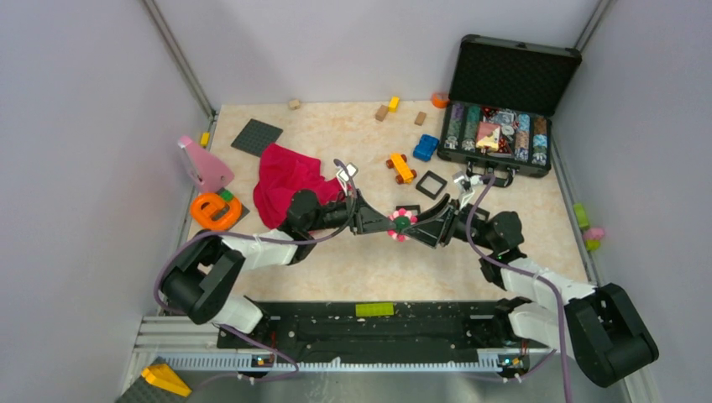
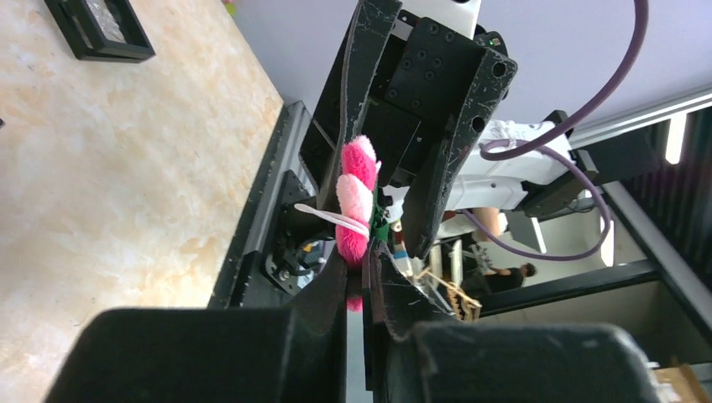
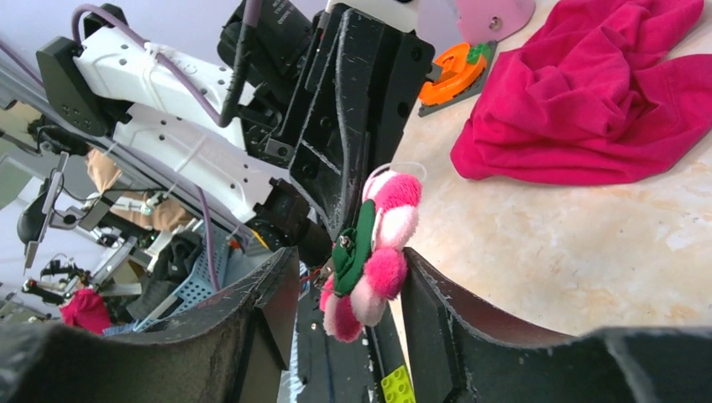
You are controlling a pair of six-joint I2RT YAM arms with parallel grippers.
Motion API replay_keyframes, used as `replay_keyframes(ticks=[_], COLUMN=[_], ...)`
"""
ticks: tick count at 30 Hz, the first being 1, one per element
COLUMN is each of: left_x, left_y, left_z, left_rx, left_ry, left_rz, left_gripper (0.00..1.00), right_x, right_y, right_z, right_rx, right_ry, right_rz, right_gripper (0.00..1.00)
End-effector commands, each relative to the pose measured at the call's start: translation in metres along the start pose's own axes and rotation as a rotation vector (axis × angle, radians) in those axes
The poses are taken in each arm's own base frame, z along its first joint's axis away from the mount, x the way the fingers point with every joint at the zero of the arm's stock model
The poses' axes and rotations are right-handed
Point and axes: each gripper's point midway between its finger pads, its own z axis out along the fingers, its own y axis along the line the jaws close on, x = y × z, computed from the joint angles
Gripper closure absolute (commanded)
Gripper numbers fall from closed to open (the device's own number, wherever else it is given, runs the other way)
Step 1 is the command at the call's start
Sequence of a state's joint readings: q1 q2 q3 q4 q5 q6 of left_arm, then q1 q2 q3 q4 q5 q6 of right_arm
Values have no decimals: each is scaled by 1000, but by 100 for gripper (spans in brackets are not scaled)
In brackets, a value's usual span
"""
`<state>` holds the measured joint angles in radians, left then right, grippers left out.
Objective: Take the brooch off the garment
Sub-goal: Close the brooch.
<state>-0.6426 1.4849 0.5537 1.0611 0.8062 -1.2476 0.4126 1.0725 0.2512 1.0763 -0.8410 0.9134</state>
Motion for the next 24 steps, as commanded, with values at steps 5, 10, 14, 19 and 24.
replay_keyframes(ticks=[5, 10, 14, 19, 24], left_x=[-5, -7, -8, -8, -7], left_y=[-6, -10, -13, -13, -15], left_z=[-1, -1, -1, -2, -3], left_rx=[-24, 8, 11, 9, 8], left_ry=[-27, -34, -38, -42, -33], left_rz=[92, 78, 73, 70, 90], left_gripper=[99, 100, 100, 94, 68], right_x=[-6, 2, 2, 2, 4], right_y=[24, 27, 27, 27, 20], right_z=[-6, -10, -10, -10, -8], right_rx=[-68, -86, -87, -90, -62], right_ry=[-31, -12, -9, -7, 7], right_rz=[-21, -24, -28, -17, 22], right_gripper=[36, 47, 61, 74, 84])
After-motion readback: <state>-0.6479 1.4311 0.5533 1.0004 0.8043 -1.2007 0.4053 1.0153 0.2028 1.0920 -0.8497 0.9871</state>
